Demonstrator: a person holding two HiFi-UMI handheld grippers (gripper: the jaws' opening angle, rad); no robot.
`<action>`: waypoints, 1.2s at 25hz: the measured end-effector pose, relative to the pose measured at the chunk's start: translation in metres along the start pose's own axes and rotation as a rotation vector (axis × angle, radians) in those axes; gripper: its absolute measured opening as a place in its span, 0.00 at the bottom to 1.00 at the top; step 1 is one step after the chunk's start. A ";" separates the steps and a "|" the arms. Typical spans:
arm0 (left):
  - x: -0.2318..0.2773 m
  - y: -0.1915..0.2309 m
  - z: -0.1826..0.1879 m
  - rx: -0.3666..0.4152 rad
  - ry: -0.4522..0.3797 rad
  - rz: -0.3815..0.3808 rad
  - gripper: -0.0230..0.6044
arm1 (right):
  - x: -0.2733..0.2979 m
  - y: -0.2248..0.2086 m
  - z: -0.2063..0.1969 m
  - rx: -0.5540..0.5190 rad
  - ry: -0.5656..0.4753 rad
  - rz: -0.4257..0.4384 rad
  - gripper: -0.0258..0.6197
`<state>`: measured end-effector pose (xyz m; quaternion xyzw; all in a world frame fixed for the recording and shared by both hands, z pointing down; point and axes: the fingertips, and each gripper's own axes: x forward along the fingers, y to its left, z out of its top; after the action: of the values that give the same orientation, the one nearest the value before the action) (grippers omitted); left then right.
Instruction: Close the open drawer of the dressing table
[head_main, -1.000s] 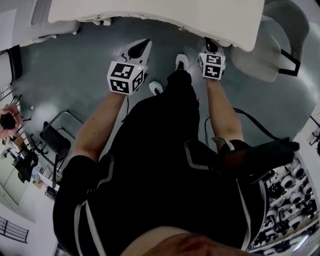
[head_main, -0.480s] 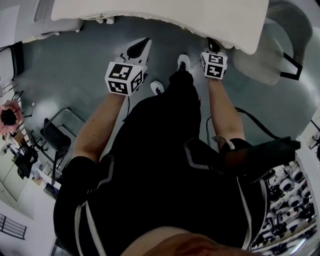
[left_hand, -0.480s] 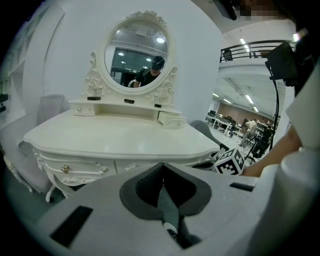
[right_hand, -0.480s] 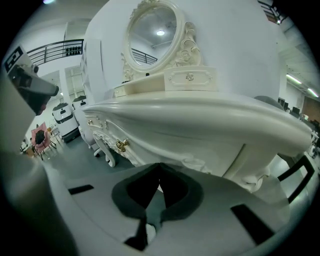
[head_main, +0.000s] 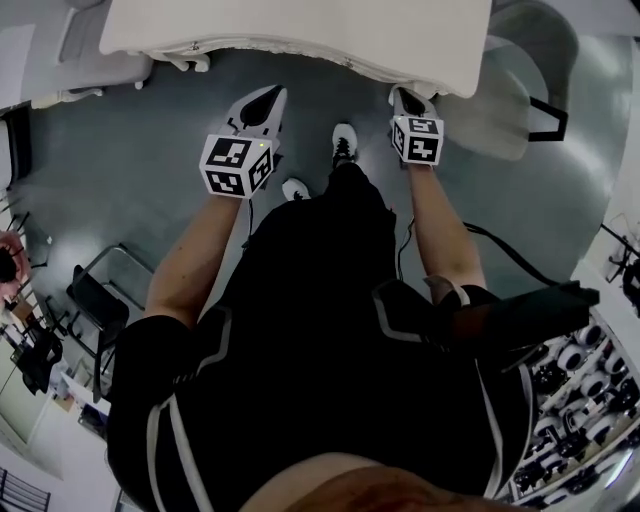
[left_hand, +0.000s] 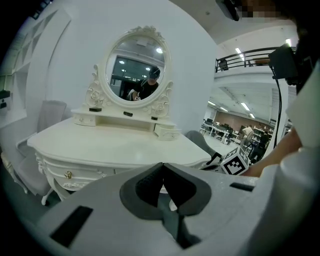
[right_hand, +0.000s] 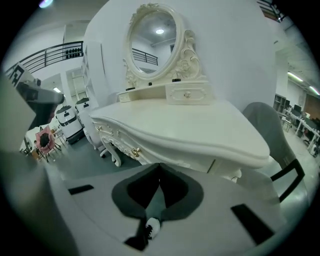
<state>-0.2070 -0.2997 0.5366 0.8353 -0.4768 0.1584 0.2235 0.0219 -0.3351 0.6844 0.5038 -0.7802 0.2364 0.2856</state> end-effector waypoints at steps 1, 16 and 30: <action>-0.004 -0.002 0.003 0.005 -0.009 -0.004 0.04 | -0.008 0.001 0.004 0.000 -0.006 -0.002 0.05; -0.067 -0.025 0.074 0.061 -0.203 -0.021 0.04 | -0.124 0.034 0.100 -0.072 -0.158 0.053 0.05; -0.116 -0.035 0.149 0.021 -0.294 -0.050 0.04 | -0.234 0.070 0.205 -0.114 -0.373 0.104 0.05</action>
<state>-0.2266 -0.2786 0.3470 0.8633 -0.4817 0.0341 0.1463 -0.0083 -0.2906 0.3698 0.4810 -0.8566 0.1086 0.1517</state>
